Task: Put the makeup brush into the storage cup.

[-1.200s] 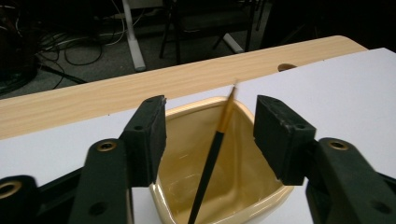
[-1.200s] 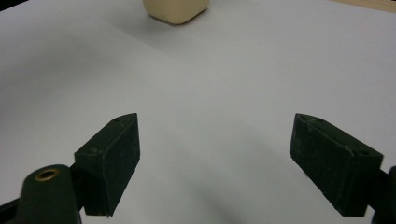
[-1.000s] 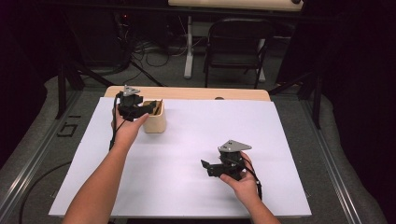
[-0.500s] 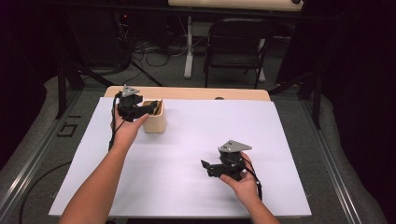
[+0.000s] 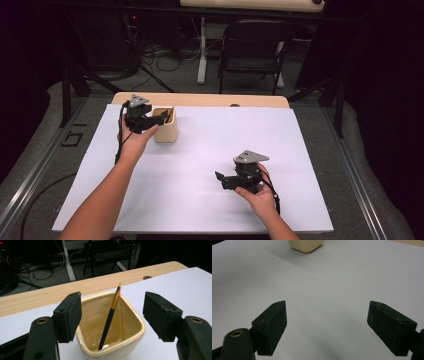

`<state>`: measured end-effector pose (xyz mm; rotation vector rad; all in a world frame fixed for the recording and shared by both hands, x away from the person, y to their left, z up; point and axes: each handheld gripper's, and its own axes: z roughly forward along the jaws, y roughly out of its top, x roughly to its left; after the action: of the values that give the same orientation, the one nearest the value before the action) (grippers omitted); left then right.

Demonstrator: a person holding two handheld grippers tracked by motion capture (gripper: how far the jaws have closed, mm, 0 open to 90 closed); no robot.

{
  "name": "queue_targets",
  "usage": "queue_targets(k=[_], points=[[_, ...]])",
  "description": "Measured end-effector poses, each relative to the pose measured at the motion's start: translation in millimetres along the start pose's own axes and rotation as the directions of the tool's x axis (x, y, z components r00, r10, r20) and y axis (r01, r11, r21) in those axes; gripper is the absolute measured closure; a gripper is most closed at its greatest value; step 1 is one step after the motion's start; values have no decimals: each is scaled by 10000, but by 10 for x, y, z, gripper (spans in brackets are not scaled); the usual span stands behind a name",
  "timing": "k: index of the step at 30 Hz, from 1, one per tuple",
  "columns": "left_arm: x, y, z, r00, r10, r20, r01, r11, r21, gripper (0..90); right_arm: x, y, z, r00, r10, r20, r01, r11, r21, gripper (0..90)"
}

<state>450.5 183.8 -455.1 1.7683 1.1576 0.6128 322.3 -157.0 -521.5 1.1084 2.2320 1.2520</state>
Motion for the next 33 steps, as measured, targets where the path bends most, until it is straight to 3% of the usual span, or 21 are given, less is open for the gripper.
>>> queue_targets(k=[7,9,15,23,33], points=[[-6,-10,-42,10000,60,-66,-59,9998,178,337,-14,0,-15,10000,62,20,-62,10000,-15,160],[-15,-12,-49,9992,305,-257,-300,9993,205,338,-13,-3,-9,10000,56,33,-56,10000,16,160],[-51,-11,-56,9997,202,-110,-198,9992,353,338,-16,-1,-19,10000,40,25,-40,10000,-18,160],[-73,-44,-45,9999,136,-95,-130,9982,590,241,-21,0,-28,10000,85,39,-85,9999,-91,160],[-41,-70,-91,9999,33,-141,-25,9985,541,153,-28,-1,-23,9999,68,86,-68,10000,-60,159]])
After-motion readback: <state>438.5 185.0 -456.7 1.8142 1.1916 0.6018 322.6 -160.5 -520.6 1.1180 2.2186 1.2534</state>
